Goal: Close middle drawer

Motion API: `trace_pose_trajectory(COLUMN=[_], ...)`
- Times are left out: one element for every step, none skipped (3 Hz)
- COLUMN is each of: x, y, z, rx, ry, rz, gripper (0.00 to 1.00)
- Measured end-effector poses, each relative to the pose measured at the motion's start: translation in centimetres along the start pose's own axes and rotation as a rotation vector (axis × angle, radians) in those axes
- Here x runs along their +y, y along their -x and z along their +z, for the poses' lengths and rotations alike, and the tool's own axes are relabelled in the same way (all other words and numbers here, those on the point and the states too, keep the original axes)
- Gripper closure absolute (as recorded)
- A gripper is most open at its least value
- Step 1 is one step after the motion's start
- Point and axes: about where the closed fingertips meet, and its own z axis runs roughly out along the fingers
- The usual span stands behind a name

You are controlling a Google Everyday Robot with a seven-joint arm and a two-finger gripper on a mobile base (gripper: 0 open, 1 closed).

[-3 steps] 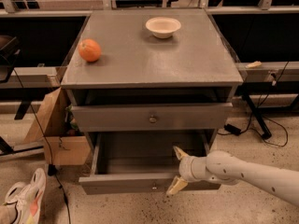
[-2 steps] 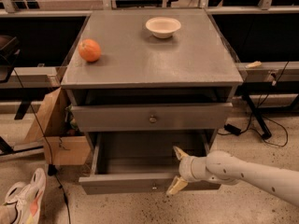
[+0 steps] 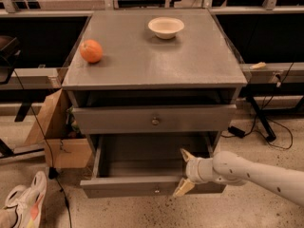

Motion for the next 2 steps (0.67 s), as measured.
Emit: trace_pose_trajectory(x=[-0.14, -0.34], y=[-1.07, -1.51], z=[0.13, 0.06], rx=[0.015, 0.016], ry=[0.001, -0.009], rz=[0.011, 0.01], gripper=[0.18, 0.5])
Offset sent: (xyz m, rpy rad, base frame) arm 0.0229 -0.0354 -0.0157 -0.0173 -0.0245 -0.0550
